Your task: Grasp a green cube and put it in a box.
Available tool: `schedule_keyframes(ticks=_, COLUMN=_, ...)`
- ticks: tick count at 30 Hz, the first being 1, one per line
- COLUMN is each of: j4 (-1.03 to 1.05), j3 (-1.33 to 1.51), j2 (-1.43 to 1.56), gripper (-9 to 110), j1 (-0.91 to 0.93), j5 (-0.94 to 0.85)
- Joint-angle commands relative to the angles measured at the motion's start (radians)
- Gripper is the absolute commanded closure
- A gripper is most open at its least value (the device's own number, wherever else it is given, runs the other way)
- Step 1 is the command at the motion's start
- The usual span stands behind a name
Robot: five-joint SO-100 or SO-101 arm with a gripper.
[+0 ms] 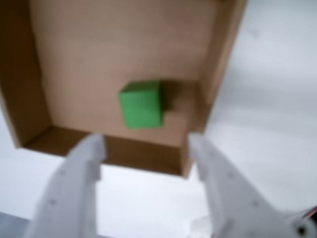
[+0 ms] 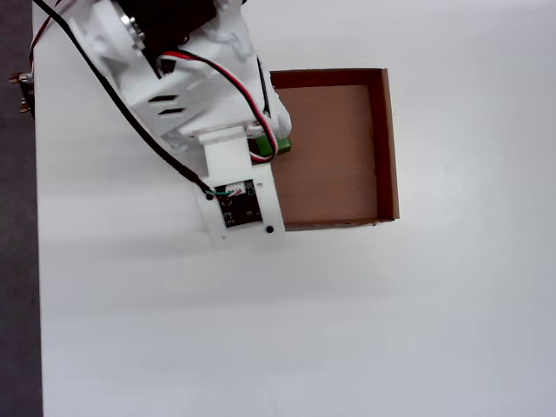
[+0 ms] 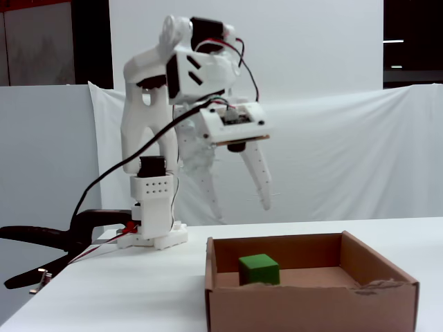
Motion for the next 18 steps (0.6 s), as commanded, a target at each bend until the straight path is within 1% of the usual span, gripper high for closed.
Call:
schedule_keyframes(ticks=1, j4=0.02, j3=-0.058, j2=0.1, gripper=79, j1=0.028, j5=-0.006)
schedule_keyframes(ticks=7, j4=0.052, j3=-0.046, j2=0.16, gripper=79, j1=0.092, j5=-0.034)
schedule_keyframes(ticks=10, j4=0.044, j3=0.008, j2=0.212, gripper=79, j1=0.126, j5=-0.083)
schedule_keyframes(ticks=18, j4=-0.006, j3=0.149, j2=0.351, gripper=79, j1=0.216, j5=-0.103)
